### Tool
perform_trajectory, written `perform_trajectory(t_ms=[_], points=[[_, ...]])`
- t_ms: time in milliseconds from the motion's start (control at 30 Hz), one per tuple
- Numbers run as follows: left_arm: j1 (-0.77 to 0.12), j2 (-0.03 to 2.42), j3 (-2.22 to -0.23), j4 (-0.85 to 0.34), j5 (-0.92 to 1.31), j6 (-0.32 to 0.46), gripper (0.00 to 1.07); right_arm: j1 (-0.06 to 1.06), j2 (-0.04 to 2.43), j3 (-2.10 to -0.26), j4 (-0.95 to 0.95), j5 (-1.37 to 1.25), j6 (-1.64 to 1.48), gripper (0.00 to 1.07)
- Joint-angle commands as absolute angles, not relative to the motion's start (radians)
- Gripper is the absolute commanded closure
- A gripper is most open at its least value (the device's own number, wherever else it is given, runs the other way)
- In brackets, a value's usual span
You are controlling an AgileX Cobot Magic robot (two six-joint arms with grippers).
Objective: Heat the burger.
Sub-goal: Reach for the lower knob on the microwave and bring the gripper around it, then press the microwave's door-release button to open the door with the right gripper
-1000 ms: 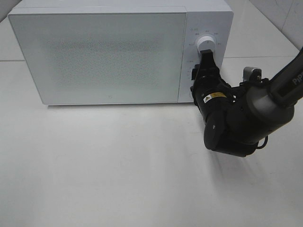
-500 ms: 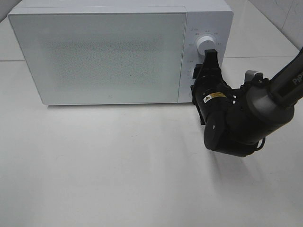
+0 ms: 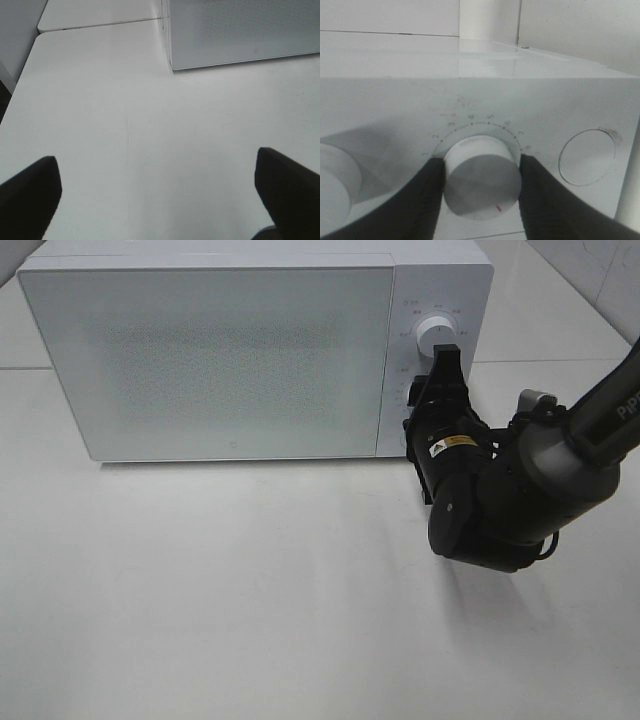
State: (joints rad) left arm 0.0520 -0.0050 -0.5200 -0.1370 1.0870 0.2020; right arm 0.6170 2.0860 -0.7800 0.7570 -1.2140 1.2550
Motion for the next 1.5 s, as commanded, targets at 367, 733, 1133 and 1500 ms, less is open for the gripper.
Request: perform_trajectory(t_ms=[367, 733, 1133, 1500], points=[[0.047, -0.021, -0.518, -0.137, 1.073, 0.199, 0.09, 0.609, 1.985, -0.698, 0.74, -1.278, 1.093, 0.32], [0.047, -0.021, -0.518, -0.137, 1.073, 0.199, 0.09, 0.609, 1.81, -0.579, 0.67, -0.983, 0.748, 0.32], [0.047, -0.021, -0.518, -0.137, 1.073, 0.199, 0.09, 0.574, 1.571, -0.584, 0.658, -0.455, 0.069, 0.32], [0.047, -0.021, -0.518, -0.137, 1.073, 0.199, 0.09, 0.476, 1.479, -0.766, 0.269, 0.214, -0.018, 0.32]])
